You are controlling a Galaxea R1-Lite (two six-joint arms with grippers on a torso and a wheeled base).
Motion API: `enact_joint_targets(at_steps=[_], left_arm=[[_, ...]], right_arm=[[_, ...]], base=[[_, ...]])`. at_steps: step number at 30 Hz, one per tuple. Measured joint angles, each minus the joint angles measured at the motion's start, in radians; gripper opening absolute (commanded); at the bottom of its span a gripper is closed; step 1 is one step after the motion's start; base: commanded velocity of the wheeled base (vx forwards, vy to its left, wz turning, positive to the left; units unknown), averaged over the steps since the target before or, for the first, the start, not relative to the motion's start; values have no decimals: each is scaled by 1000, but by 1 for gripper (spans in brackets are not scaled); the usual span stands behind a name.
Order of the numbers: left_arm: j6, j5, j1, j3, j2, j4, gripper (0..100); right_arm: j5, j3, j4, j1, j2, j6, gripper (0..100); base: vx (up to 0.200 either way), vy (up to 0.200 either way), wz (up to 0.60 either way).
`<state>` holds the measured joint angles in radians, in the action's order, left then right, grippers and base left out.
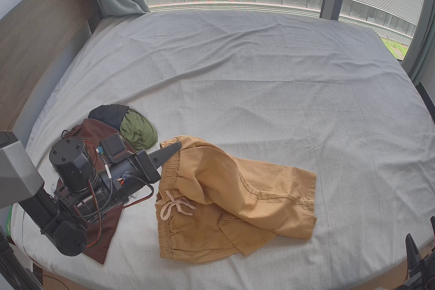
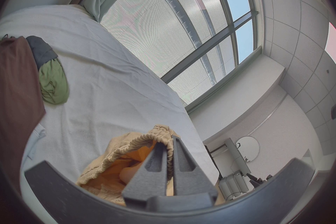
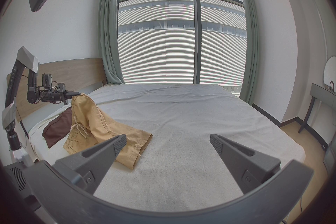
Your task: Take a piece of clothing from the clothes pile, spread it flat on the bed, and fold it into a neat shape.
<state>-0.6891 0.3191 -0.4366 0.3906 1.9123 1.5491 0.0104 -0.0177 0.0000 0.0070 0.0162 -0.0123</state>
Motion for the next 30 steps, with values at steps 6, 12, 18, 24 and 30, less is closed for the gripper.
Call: enact_joint_targets(at_steps=[6, 12, 18, 24, 30], left_arm=[[97, 22, 64, -32, 1, 1, 0], [230, 66, 123, -80, 10, 1, 0], [381, 97, 180, -110, 36, 3, 0], [423, 108, 240, -114, 72, 3, 0], [423, 107, 271, -119, 90, 3, 0]], right_arm=[[1, 0, 0, 0, 0, 1, 100], [4, 0, 0, 0, 0, -1, 100], [5, 0, 3, -1, 0, 0, 100], [5, 0, 4, -1, 0, -1, 100], [5, 0, 4, -2, 0, -3, 100]], base=[[0, 0, 0], [0, 0, 0], [0, 0, 0], [0, 0, 0], [0, 0, 0]])
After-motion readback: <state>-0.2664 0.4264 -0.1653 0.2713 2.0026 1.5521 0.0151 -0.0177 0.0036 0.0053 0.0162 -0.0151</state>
